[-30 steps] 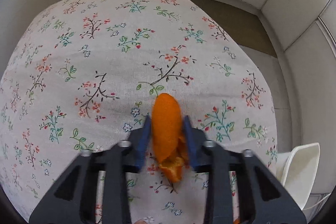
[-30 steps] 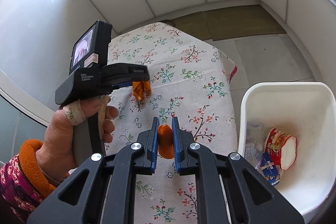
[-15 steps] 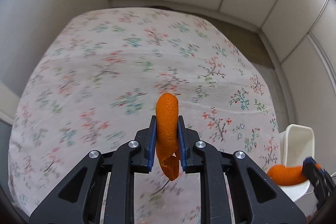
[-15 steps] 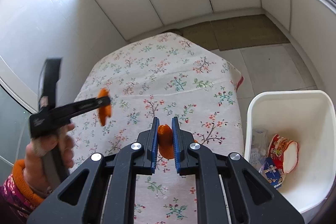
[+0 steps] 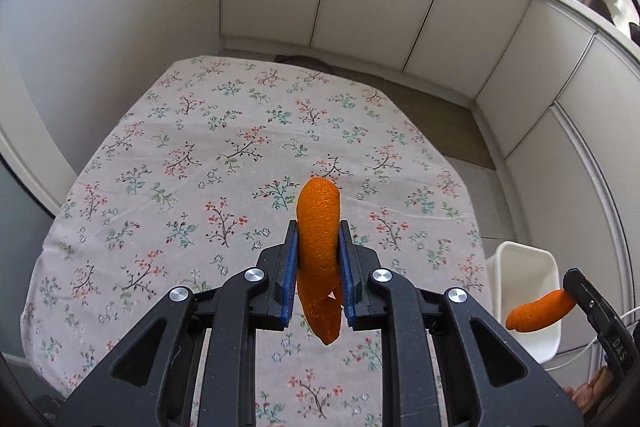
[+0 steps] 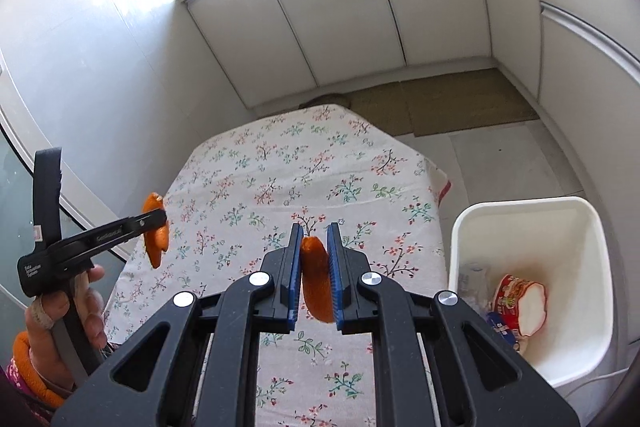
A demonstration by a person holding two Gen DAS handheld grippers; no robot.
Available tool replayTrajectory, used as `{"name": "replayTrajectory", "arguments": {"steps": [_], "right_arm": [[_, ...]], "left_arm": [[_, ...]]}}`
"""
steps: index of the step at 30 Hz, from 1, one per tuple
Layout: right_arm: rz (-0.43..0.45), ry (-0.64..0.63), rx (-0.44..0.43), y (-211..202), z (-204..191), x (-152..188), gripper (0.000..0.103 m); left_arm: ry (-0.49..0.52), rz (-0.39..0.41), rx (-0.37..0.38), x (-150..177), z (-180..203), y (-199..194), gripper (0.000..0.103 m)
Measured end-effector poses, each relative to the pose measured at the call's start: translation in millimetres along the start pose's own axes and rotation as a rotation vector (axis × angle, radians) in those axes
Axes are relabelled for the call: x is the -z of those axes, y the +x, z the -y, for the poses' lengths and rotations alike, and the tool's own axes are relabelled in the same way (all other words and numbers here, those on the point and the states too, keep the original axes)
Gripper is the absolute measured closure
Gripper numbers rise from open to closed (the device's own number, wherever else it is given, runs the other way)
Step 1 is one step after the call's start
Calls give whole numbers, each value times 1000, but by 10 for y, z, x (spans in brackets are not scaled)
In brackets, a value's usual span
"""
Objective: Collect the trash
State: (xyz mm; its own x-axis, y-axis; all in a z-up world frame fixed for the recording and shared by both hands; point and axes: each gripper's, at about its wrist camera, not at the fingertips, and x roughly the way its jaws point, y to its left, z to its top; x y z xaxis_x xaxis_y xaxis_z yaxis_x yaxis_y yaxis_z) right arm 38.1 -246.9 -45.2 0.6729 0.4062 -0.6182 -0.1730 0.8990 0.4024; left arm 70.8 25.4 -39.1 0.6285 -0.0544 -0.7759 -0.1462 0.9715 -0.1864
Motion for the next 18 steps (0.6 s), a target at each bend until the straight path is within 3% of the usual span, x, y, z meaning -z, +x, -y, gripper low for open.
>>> {"name": "replayTrajectory", "arguments": {"steps": [10, 18], "right_arm": [[52, 8, 25, -329, 127, 26, 91], [133, 65, 106, -653, 492, -55, 91]], "left_arm": [[11, 32, 65, 110, 208, -262, 85], [67, 48, 122, 132, 545, -365, 85]]}}
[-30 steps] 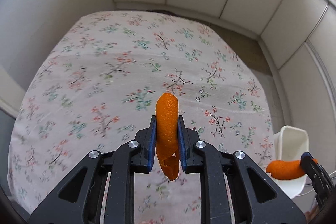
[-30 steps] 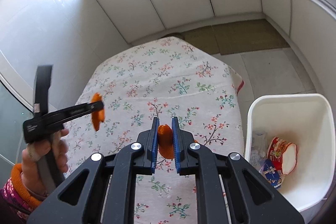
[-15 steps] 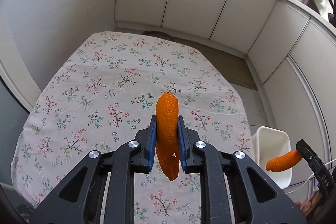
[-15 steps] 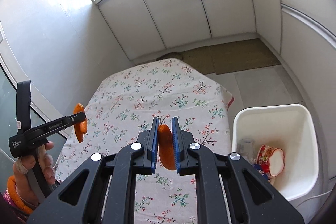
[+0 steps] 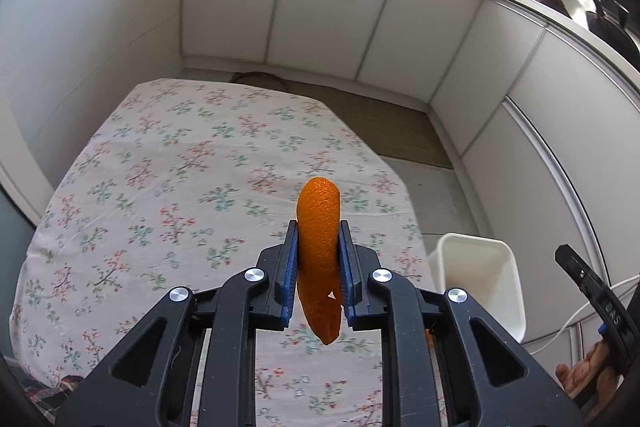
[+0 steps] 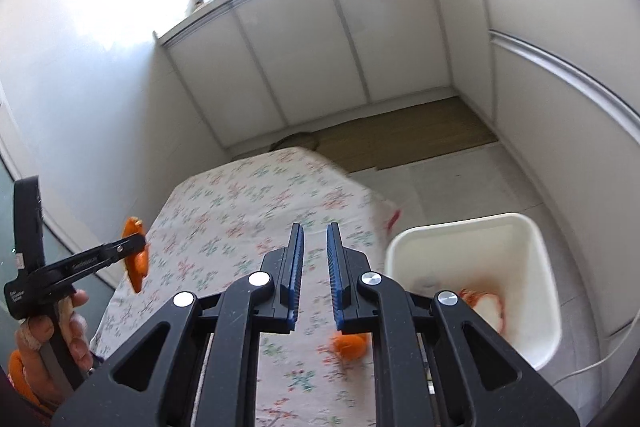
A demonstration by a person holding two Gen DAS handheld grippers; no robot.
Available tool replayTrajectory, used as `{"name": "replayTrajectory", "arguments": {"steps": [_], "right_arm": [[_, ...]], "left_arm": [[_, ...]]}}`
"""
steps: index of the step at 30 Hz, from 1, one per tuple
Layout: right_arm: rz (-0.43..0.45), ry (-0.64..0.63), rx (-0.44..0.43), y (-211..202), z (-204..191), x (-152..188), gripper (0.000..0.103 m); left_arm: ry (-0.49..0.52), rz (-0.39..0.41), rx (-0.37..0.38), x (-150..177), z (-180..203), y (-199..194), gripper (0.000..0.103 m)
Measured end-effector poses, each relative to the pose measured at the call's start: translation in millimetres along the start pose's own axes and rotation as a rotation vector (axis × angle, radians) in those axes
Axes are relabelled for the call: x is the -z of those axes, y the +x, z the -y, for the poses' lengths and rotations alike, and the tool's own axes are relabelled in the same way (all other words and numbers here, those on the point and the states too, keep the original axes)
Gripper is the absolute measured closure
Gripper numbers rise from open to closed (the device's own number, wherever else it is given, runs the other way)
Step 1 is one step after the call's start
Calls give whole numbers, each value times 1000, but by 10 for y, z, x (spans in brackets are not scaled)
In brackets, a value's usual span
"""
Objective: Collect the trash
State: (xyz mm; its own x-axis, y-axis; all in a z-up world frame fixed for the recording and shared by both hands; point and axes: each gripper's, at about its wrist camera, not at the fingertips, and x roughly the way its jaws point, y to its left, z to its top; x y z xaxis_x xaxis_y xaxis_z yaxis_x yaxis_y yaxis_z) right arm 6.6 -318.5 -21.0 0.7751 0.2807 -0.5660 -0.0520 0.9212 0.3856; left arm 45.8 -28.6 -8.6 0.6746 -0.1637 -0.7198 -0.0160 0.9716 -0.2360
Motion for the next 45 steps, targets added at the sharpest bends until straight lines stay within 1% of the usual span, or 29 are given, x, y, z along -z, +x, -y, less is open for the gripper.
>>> {"name": "replayTrajectory", "arguments": {"steps": [3, 5, 6, 8, 10, 11, 12, 13, 15, 17, 18, 20, 22, 25, 27, 29, 31, 33, 38, 40, 42, 45], "right_arm": [[4, 51, 46, -12, 254, -31, 91], [-23, 59, 54, 29, 357, -27, 90], [-50, 56, 49, 69, 374, -14, 87], [-134, 57, 45, 213, 413, 76, 87], [-215, 53, 7, 344, 425, 183, 83], [-275, 34, -22, 428, 407, 254, 71], [-354, -3, -55, 537, 351, 359, 52], [-401, -49, -66, 606, 272, 463, 50], [-461, -154, -92, 696, 78, 648, 50], [-527, -223, -123, 793, -67, 825, 50], [-552, -242, -124, 844, -105, 894, 50], [-602, -292, -90, 978, -160, 1072, 50], [-636, -322, -70, 1060, -188, 1173, 50], [-643, -348, -51, 1065, -206, 1215, 50], [-643, -342, -34, 1068, -188, 1213, 63], [-642, -330, -27, 1083, -175, 1198, 66], [-639, -327, -20, 1099, -167, 1206, 66], [-626, -328, -5, 1086, -168, 1203, 64], [-587, -341, 33, 1035, -179, 1154, 64], [-578, -336, 39, 1023, -162, 1131, 62], [-593, -333, 59, 1062, -132, 1152, 56], [-630, -345, 49, 1123, -152, 1226, 57]], "left_arm": [[19, -4, 18, 12, 107, 24, 85], [29, -9, 28, 27, 165, 52, 85], [32, -13, 30, 32, 175, 70, 85], [35, -25, 32, 45, 199, 116, 85], [30, -41, 39, 61, 196, 156, 85], [30, -45, 41, 64, 188, 172, 85], [33, -48, 40, 72, 184, 184, 85], [33, -52, 40, 83, 175, 196, 85], [30, -55, 42, 90, 156, 215, 85], [23, -56, 43, 91, 130, 229, 85], [20, -57, 45, 91, 122, 232, 85], [16, -63, 52, 93, 92, 242, 85], [16, -62, 53, 101, 57, 236, 85], [1, -65, 53, 107, -19, 245, 85], [-12, -70, 54, 111, -57, 255, 85], [-22, -79, 58, 116, -93, 272, 85], [-24, -85, 59, 127, -110, 284, 85], [-24, -84, 61, 136, -120, 285, 85], [-30, -85, 65, 140, -139, 285, 85], [-33, -86, 66, 140, -158, 291, 85], [-35, -89, 67, 141, -173, 303, 85], [-40, -94, 71, 147, -193, 324, 85]]}}
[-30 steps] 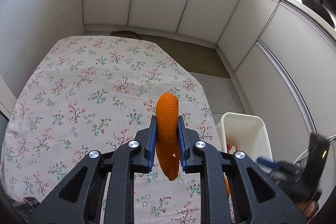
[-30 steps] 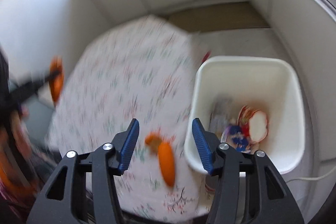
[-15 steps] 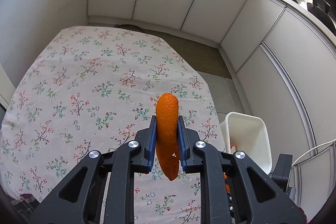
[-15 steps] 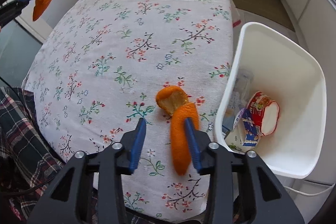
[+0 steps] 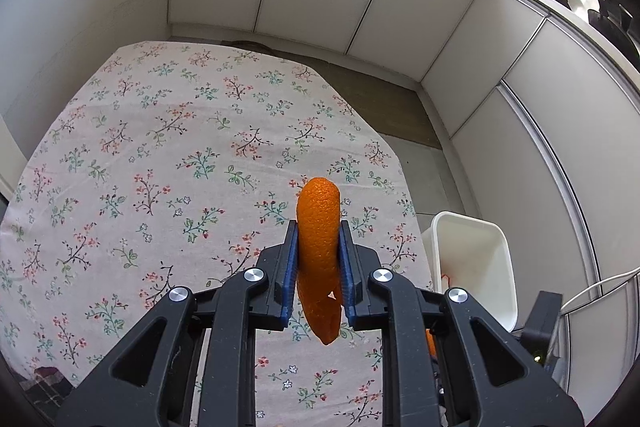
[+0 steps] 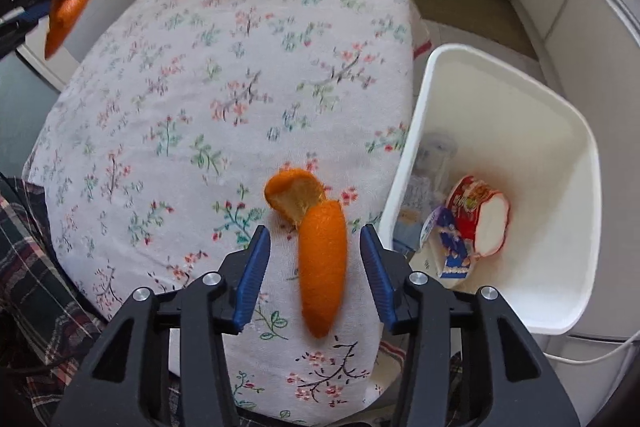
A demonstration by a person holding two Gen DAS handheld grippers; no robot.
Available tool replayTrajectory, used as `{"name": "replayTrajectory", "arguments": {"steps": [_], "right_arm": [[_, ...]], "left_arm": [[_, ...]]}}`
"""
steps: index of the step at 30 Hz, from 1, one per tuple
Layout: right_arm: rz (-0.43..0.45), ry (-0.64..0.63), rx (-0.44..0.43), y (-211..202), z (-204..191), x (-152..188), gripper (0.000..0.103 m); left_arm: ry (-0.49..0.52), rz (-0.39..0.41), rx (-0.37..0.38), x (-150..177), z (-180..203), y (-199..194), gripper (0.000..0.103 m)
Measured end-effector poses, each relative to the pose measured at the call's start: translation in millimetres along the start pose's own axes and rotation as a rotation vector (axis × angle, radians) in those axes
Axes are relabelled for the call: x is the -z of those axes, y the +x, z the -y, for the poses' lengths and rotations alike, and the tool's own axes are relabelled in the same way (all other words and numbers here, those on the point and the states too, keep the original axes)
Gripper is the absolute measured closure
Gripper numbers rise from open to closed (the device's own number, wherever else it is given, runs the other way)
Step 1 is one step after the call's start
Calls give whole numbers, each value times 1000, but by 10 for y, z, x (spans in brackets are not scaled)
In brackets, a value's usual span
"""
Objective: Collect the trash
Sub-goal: 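Grasp the remaining orange peel with the right gripper and lift it to the bin, then lower both held orange peels into the bin and open both grippers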
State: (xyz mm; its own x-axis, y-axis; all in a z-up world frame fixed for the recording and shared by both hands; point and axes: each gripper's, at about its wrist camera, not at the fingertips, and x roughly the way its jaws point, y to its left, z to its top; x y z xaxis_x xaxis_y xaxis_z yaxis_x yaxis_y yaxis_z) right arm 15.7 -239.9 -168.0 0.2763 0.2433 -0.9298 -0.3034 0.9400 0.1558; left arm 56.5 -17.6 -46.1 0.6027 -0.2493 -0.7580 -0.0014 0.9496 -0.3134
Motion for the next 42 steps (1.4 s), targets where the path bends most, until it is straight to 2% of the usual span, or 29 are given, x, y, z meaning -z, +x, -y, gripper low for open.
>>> {"name": "replayTrajectory", "arguments": {"steps": [1, 3, 9, 13, 21, 27, 29, 34, 40, 42], "right_arm": [[-7, -7, -2, 25, -28, 4, 57], [-28, -10, 5, 79, -50, 0, 82], [-5, 17, 16, 46, -47, -25, 88], [62, 35, 24, -133, -7, -78, 88], [258, 118, 62, -672, 278, -162, 88], [358, 220, 148, -927, 580, -158, 88], [394, 266, 203, -1007, 700, -146, 88], [418, 377, 316, -1060, 964, -111, 87], [430, 460, 380, -1110, 1152, -55, 78], [448, 476, 401, -1156, 1177, -22, 59]], "left_arm": [[-3, -1, 0, 3, -9, 10, 85], [-8, -4, -1, 8, -31, 29, 85], [-21, -9, -6, 20, -77, 64, 85], [-14, -4, -3, 0, -61, 50, 85], [25, 29, 9, -80, 149, -47, 85], [58, 42, 26, -101, 367, -91, 85], [68, 44, 32, -100, 436, -94, 85], [100, 38, 58, -88, 672, -47, 85], [149, 30, 105, -59, 999, 23, 85], [174, 28, 126, -44, 1144, 43, 85]]}}
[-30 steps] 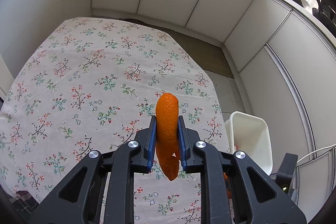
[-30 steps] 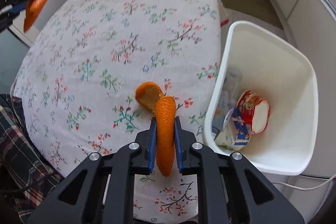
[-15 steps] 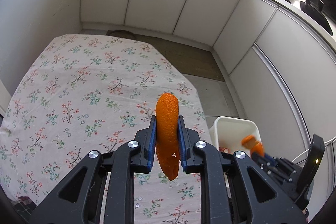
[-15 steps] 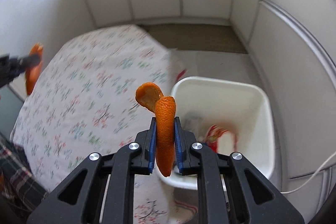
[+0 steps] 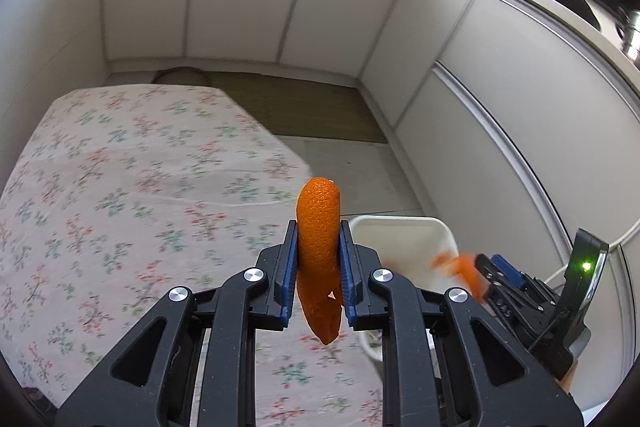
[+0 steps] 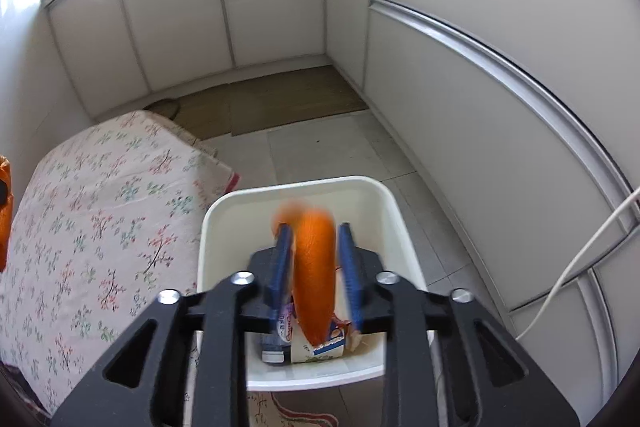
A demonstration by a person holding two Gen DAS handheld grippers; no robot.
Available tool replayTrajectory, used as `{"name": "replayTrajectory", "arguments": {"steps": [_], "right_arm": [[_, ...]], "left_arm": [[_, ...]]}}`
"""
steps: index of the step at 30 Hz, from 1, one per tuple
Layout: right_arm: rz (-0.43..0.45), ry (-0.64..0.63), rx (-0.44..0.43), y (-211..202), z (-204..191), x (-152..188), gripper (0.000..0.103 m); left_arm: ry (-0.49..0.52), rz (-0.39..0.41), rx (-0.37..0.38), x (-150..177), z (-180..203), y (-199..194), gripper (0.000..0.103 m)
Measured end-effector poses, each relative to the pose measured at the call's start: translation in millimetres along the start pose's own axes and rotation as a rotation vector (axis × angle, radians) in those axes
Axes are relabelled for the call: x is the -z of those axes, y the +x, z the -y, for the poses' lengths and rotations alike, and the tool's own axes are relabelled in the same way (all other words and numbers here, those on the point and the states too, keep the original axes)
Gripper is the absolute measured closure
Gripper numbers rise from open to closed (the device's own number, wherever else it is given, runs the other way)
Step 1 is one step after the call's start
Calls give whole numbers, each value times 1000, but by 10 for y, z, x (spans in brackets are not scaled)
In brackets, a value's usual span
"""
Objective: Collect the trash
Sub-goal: 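Lower both held orange peels into the bin and open both grippers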
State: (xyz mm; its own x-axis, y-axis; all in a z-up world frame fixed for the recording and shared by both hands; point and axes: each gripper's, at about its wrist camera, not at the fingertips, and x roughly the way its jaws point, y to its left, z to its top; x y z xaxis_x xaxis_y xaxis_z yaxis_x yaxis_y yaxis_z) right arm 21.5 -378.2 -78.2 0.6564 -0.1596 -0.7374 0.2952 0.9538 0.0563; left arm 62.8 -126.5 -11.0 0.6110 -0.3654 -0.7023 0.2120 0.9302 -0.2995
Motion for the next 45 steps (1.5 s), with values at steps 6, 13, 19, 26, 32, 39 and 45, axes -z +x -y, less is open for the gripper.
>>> {"name": "replayTrajectory", "arguments": {"steps": [6, 13, 19, 26, 32, 39, 45], "right_arm": [[60, 66, 65, -132, 222, -34, 34], [83, 143, 116, -202, 543, -15, 24], [111, 213, 153, -348, 813, 5, 16], [118, 278, 188, -419, 1055, 41, 12], [127, 297, 211, -434, 1136, 64, 12], [135, 279, 200, -455, 1071, 60, 10], [168, 277, 164, -570, 932, 106, 8]], "left_arm": [[65, -5, 66, -33, 400, 127, 85], [145, -3, 129, -103, 869, 321, 85], [203, -23, 167, -126, 1188, 524, 84], [279, -53, 196, -111, 1507, 755, 83], [335, -66, 199, -89, 1697, 837, 80], [394, -8, 131, -41, 1678, 717, 43], [398, 78, 51, 27, 1480, 448, 14]]}}
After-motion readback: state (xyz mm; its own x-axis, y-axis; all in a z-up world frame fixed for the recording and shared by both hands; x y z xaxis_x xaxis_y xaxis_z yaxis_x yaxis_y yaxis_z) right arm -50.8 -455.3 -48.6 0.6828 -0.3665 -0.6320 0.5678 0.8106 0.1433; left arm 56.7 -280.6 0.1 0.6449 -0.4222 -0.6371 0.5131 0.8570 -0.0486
